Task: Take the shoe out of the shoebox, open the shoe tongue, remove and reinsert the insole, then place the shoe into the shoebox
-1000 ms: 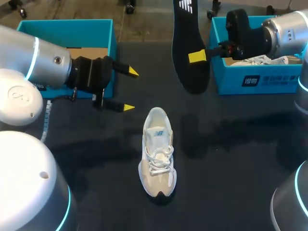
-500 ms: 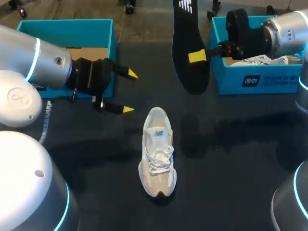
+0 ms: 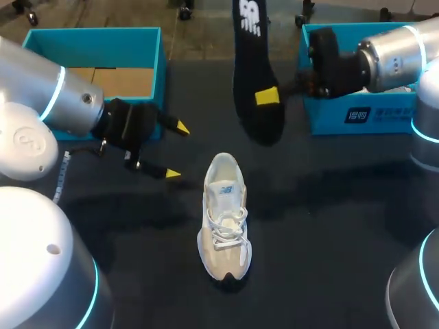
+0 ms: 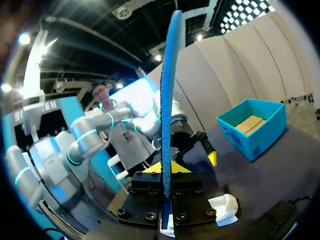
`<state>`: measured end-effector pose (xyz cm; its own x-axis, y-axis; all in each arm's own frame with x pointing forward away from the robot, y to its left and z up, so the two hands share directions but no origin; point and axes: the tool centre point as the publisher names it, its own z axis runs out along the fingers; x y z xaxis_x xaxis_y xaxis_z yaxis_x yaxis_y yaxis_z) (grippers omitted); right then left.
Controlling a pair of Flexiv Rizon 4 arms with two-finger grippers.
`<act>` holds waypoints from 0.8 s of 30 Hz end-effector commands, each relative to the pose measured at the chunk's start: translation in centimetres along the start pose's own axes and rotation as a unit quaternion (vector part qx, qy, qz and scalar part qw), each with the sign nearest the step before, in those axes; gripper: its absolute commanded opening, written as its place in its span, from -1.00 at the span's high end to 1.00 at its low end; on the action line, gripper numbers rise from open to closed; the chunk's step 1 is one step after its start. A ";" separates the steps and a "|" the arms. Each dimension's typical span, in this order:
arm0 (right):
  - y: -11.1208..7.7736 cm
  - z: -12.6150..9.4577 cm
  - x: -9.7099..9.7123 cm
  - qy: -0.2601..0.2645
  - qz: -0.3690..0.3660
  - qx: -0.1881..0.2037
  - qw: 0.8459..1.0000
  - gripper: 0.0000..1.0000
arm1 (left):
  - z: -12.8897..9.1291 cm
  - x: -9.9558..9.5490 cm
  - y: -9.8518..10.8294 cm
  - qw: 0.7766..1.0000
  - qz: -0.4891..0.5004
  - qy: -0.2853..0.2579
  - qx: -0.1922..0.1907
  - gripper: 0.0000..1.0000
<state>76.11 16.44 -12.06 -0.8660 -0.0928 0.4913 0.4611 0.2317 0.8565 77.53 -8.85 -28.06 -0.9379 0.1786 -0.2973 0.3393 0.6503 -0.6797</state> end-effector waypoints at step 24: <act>0.1 1.1 -1.7 0.004 0.018 -0.026 0.999 1.00 | 4.0 2.4 2.7 0.999 -0.032 -0.010 -0.024 -1.00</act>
<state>77.41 17.55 -12.91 -0.8470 -0.0938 0.5232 0.5014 0.1856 0.8450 76.71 -9.50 -33.23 -0.9567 0.1253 -0.2626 0.2737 0.6937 -0.6663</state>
